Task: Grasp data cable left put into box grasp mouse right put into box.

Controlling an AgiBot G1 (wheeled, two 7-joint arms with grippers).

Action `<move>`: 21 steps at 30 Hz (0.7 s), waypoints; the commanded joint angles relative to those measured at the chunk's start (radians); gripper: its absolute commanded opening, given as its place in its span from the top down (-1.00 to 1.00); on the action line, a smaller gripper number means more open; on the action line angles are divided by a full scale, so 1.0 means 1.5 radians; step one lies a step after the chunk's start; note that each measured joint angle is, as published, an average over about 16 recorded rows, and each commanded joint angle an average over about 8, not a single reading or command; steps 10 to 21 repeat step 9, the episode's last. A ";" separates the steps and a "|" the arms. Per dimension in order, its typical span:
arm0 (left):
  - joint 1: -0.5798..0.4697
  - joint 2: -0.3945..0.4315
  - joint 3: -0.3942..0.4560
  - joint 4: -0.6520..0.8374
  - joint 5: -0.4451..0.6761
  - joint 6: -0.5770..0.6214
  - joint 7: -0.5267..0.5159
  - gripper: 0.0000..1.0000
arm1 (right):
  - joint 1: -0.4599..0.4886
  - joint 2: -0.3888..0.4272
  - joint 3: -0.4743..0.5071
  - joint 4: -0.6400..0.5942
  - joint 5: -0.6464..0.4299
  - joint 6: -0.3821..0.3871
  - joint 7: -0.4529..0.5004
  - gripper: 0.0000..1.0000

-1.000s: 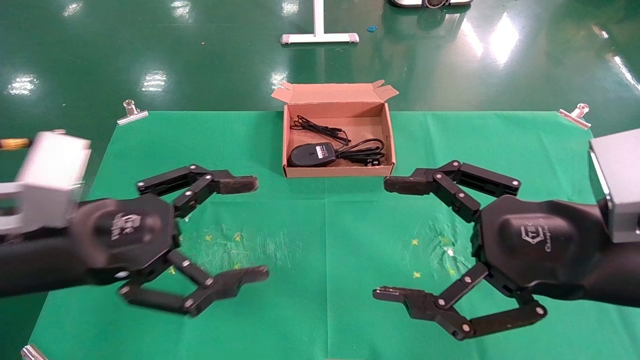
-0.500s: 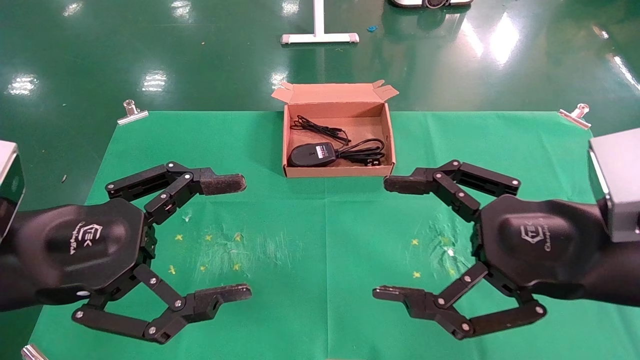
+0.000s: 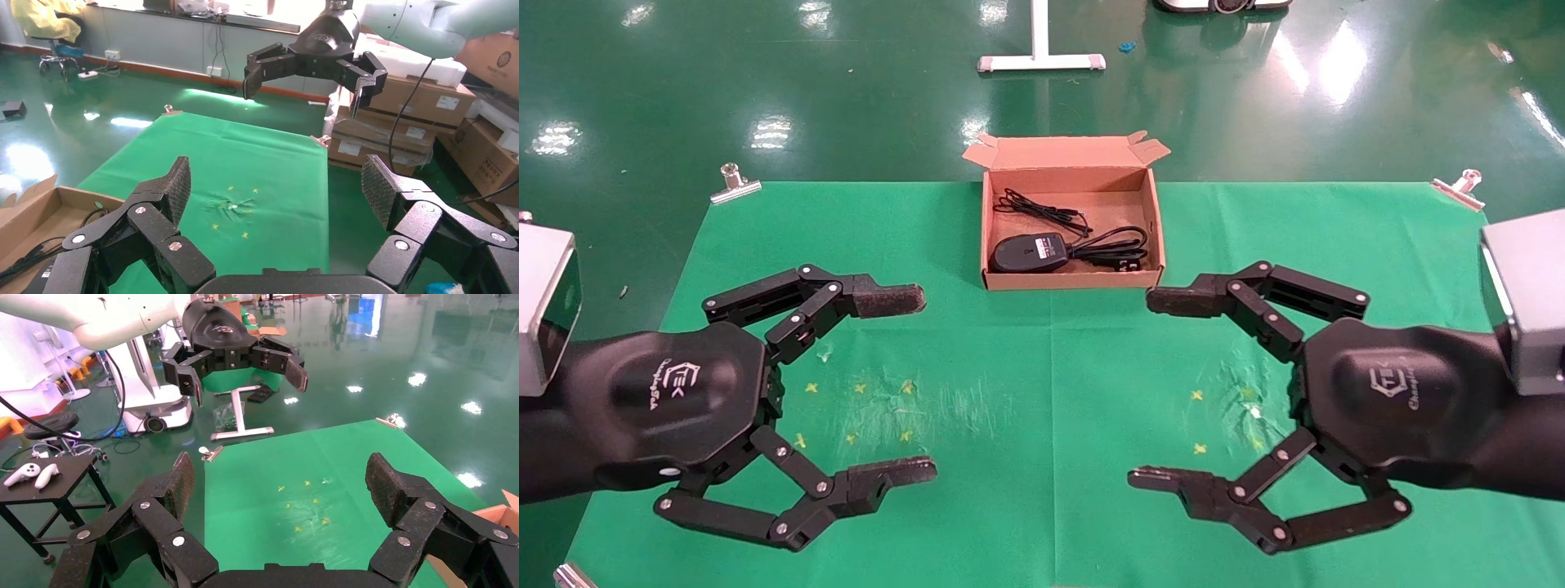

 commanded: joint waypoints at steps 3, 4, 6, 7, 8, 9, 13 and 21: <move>-0.001 0.001 0.001 0.001 0.002 -0.001 -0.001 -1.00 | 0.000 0.000 0.000 0.000 0.000 0.000 0.000 -1.00; -0.002 0.001 0.002 0.001 0.002 -0.001 -0.001 -1.00 | 0.000 0.000 0.000 0.000 0.000 0.000 0.000 -1.00; -0.002 0.001 0.002 0.001 0.003 -0.001 -0.001 -1.00 | 0.000 0.000 0.000 0.000 0.000 0.000 0.000 -1.00; -0.002 0.001 0.002 0.001 0.003 -0.002 -0.001 -1.00 | 0.000 0.000 0.000 0.000 0.000 0.000 0.000 -1.00; -0.002 0.001 0.002 0.001 0.003 -0.002 -0.001 -1.00 | 0.000 0.000 0.000 0.000 0.000 0.000 0.000 -1.00; -0.002 0.001 0.002 0.001 0.003 -0.002 -0.001 -1.00 | 0.000 0.000 0.000 0.000 0.000 0.000 0.000 -1.00; -0.002 0.001 0.002 0.001 0.003 -0.002 -0.001 -1.00 | 0.000 0.000 0.000 0.000 0.000 0.000 0.000 -1.00; -0.002 0.001 0.002 0.001 0.003 -0.002 -0.001 -1.00 | 0.000 0.000 0.000 0.000 0.000 0.000 0.000 -1.00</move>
